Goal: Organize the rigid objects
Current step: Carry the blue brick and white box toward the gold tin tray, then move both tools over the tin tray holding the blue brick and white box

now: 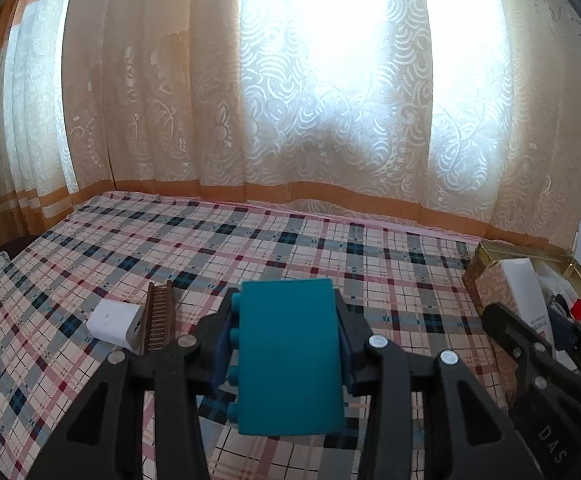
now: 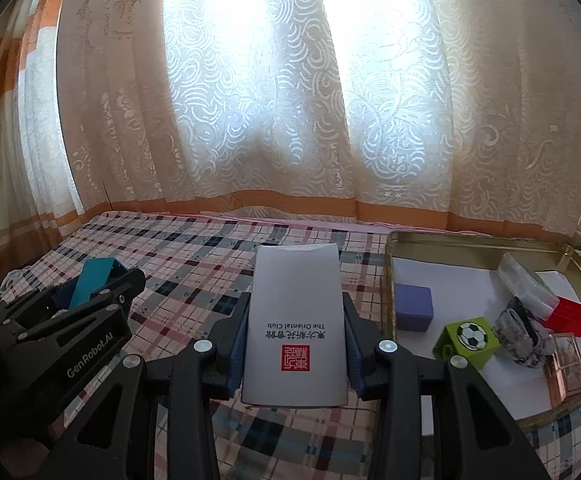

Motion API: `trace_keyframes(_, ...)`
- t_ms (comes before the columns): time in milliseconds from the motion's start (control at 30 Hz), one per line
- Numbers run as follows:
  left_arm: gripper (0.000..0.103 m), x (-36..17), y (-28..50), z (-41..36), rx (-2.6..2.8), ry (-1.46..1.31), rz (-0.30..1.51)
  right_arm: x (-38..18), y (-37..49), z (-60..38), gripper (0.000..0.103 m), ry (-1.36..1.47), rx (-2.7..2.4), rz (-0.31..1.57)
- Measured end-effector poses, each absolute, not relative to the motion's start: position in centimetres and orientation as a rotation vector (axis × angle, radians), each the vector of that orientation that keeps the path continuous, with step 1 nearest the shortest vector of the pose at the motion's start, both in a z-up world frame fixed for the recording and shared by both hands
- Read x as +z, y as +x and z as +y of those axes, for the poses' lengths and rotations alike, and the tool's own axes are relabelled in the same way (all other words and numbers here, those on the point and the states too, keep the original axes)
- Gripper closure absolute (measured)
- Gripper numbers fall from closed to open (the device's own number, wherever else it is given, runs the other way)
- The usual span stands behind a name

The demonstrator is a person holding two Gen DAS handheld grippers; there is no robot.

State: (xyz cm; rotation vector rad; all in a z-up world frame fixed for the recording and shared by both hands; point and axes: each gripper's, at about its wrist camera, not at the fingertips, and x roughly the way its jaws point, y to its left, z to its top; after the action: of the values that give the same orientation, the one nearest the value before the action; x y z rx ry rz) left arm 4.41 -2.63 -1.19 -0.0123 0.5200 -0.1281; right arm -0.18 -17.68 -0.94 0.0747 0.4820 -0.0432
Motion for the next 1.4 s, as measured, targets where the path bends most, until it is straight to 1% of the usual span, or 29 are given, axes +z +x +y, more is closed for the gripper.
trace_keyframes(433, 0.062, -1.2, 2.6, -5.3, -0.148, 0.017, 0.516, -0.3, -2.1, -19.4, 0.06, 0.071, -0.064, 0.446)
trace_keyframes(1033, 0.062, 0.8, 0.2, -10.3, -0.214, 0.034, 0.461, 0.8, -4.8, -23.0, 0.06, 0.057, -0.114, 0.388)
trace_keyframes(1400, 0.062, 2.5, -1.1, -14.5, -0.287, 0.051, 0.422, 1.6, -6.3, -27.5, 0.06, 0.074, -0.185, 0.357)
